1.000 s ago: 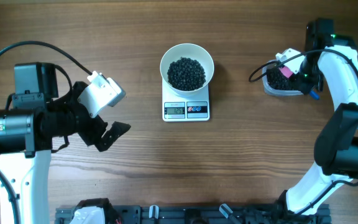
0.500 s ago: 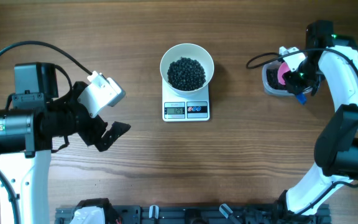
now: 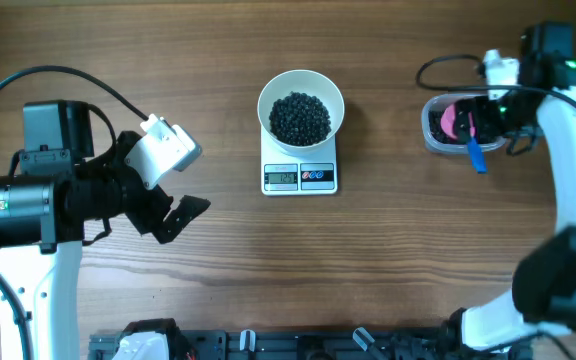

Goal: Scoop item into bowl and weigh 150g on scale

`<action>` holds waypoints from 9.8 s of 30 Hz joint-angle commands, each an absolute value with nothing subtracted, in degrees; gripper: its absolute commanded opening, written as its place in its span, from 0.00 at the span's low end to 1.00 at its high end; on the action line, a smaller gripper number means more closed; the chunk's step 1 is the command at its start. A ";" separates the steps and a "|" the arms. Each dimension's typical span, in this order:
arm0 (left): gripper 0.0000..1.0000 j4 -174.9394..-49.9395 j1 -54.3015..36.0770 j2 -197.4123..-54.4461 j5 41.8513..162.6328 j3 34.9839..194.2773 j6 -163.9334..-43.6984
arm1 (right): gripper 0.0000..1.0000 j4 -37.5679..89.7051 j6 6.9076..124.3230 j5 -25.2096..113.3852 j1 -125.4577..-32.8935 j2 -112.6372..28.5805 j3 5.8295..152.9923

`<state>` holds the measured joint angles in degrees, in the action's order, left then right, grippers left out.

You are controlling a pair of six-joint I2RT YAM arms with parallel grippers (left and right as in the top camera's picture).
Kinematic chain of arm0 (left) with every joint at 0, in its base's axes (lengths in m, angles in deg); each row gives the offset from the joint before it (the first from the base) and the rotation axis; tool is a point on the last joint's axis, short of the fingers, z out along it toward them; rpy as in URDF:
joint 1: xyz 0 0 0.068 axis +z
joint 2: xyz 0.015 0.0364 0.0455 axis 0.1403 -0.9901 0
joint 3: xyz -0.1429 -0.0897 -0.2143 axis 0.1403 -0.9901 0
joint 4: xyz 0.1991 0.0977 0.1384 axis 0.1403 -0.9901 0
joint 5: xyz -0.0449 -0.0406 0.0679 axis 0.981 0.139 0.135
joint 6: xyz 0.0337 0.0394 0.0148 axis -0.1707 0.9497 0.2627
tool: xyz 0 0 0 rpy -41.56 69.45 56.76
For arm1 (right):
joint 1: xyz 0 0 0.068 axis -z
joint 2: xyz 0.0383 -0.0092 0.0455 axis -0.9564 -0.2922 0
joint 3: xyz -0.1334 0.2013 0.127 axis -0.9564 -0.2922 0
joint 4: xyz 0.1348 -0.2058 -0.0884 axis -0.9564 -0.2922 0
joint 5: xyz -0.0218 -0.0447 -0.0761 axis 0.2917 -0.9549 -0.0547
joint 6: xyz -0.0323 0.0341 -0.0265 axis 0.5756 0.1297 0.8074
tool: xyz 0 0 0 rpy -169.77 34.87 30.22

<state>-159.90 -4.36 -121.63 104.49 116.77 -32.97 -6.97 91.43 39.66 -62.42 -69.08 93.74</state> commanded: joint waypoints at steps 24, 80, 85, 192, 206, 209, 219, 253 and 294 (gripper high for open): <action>1.00 -159.95 -4.58 -121.79 104.38 116.51 -33.51 | 1.00 7.22 6.14 46.77 -60.83 -11.44 51.01; 1.00 -159.95 -4.58 -121.79 104.38 116.51 -33.51 | 0.65 52.20 16.15 53.13 -53.20 -48.09 40.84; 1.00 -159.92 -4.58 -121.79 104.38 116.51 -33.51 | 0.61 56.20 13.29 54.39 -53.22 -49.69 36.63; 1.00 -159.95 -4.58 -121.79 104.38 116.51 -33.53 | 0.04 0.99 99.97 43.71 -67.38 -73.56 91.42; 1.00 -159.95 -4.58 -121.79 104.38 116.51 -33.51 | 0.04 -2.31 97.48 62.26 -53.42 -74.15 91.29; 1.00 -159.95 -4.58 -121.79 104.38 116.51 -33.51 | 0.04 -1.90 97.35 62.33 -53.40 -74.19 91.29; 1.00 -159.95 -4.58 -121.79 104.38 116.51 -33.51 | 0.04 -2.75 97.37 72.18 -44.13 -74.19 91.29; 1.00 -159.95 -4.58 -121.79 104.38 116.51 -33.51 | 0.05 17.05 84.11 62.17 -83.30 -63.92 91.79; 1.00 -159.95 -4.58 -121.79 104.38 116.51 -33.53 | 0.04 27.00 99.32 39.12 -98.86 -63.92 91.75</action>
